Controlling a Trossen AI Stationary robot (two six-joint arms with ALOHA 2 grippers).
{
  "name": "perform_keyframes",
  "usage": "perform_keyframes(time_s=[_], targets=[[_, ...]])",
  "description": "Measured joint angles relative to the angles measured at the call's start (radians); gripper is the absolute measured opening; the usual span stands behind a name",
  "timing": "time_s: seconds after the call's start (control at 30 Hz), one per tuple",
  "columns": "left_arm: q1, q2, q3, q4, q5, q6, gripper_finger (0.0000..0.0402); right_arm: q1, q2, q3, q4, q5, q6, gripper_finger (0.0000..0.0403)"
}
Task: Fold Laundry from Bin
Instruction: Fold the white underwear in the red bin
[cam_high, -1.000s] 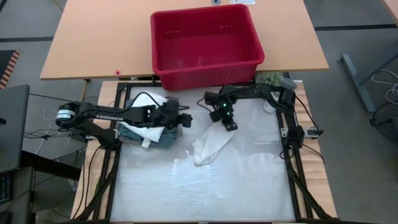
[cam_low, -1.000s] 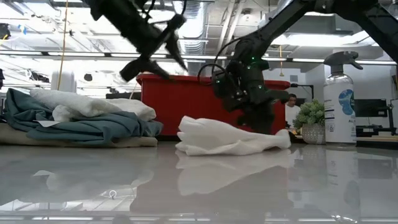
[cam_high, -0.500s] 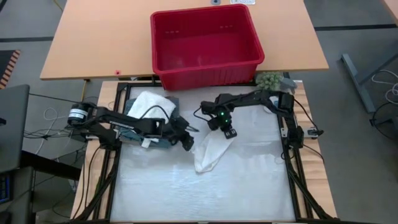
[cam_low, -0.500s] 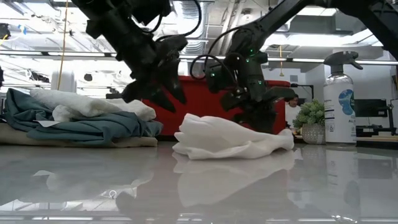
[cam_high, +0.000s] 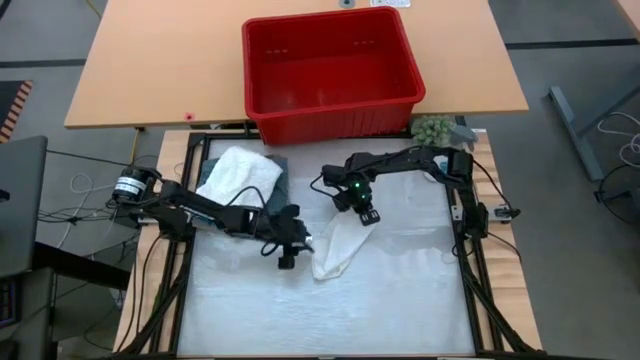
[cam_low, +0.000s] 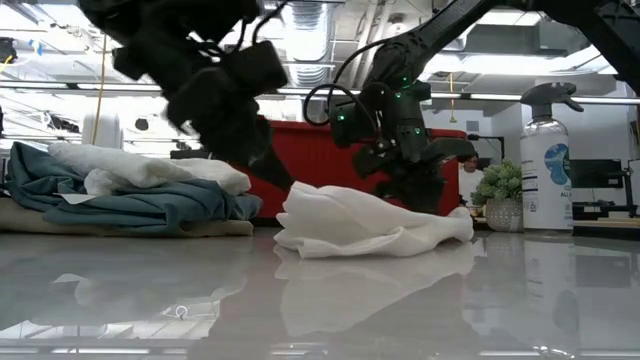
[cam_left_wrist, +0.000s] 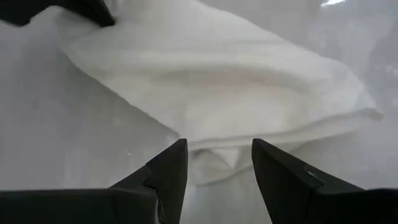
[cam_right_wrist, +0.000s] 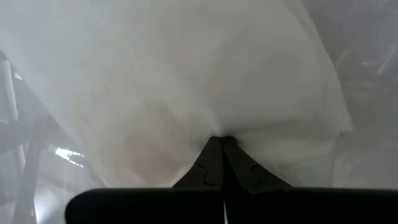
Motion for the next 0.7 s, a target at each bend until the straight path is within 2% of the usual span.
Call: perform_keyframes(time_s=[0.1,0.17,0.4,0.53,0.7], targets=[[-0.004,0.000,-0.011,0.031,-0.055,0.061,0.0169,0.000,0.000,0.000,0.002,0.000,0.000,0.0014],[0.012,0.003,-0.011,0.035,-0.037,0.046,0.0169,0.000,0.000,0.000,0.003,0.000,0.000,0.0014],[0.154,0.008,-0.011,0.046,0.106,-0.391,0.0169,0.000,0.000,0.000,0.009,0.002,-0.004,0.0014],[0.193,0.008,-0.011,0.010,0.142,-0.484,0.0169,0.001,0.000,0.001,0.027,0.002,-0.004,0.0014],[0.183,0.008,-0.012,-0.025,0.161,-0.581,0.0169,0.001,0.000,0.000,0.029,0.002,-0.003,0.0014]])
